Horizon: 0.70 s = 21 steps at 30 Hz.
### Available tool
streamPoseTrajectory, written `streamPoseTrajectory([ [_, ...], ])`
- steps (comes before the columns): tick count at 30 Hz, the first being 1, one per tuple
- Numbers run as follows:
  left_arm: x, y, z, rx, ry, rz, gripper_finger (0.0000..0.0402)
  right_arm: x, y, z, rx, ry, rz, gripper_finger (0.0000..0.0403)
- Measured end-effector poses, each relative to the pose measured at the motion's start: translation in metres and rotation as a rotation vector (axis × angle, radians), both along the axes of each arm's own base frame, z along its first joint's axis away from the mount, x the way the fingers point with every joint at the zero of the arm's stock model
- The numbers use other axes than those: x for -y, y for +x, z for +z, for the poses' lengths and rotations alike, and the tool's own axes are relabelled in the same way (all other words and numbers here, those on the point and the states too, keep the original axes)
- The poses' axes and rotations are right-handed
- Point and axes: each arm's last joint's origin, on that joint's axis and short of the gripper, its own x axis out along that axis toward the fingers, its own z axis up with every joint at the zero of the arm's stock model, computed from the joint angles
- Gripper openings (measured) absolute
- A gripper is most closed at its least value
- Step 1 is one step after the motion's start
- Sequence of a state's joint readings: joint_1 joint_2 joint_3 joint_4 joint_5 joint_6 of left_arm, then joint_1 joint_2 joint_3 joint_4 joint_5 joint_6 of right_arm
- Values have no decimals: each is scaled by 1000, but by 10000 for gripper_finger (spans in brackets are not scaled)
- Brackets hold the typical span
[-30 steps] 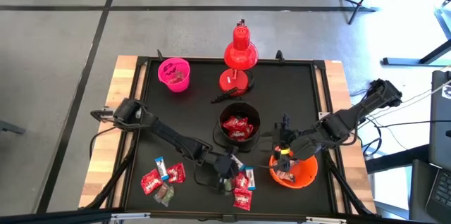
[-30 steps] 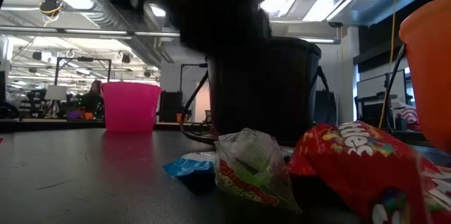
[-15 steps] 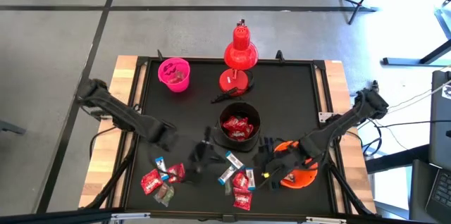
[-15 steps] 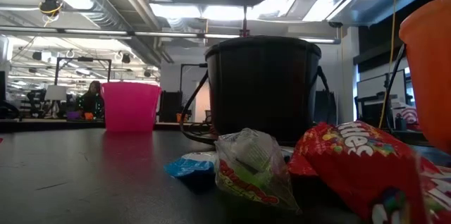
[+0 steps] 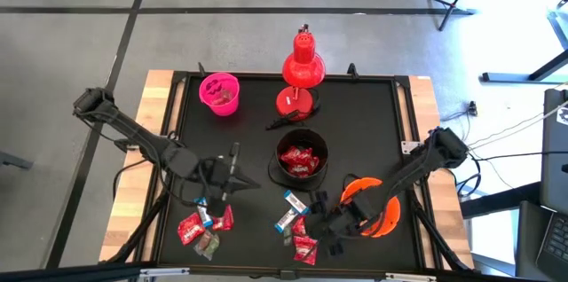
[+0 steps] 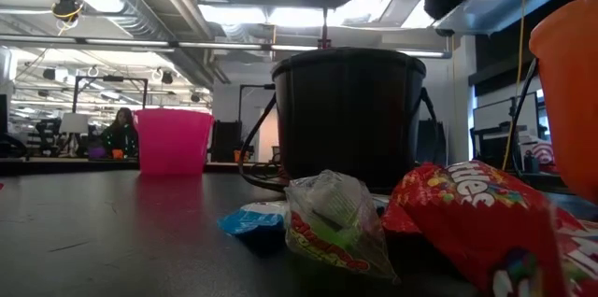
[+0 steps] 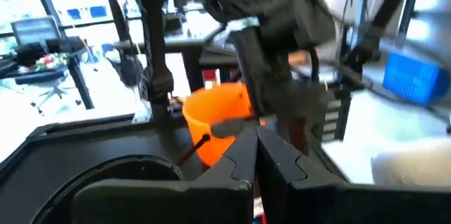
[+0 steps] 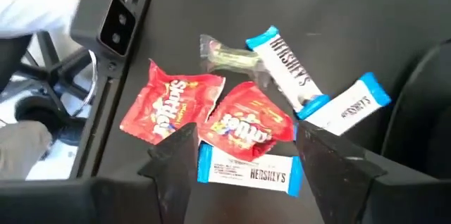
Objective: Organize candy in baskets
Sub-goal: Put the red candy into the black bucket
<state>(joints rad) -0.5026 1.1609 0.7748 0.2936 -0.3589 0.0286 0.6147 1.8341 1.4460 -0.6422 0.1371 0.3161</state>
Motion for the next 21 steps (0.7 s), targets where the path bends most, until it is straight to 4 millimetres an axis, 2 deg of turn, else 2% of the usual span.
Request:
streamPoseTrajectory([
  [5,-3,-9,-1,40,-23,-7,0,-6,8,-20,-24,-18,2,238],
  [13,-2,-10,0,49,-29,-12,0,-15,20,-54,-57,-11,21,238],
  [21,-2,-10,-1,40,-54,-21,0,-15,22,-77,-119,-68,-16,238],
])
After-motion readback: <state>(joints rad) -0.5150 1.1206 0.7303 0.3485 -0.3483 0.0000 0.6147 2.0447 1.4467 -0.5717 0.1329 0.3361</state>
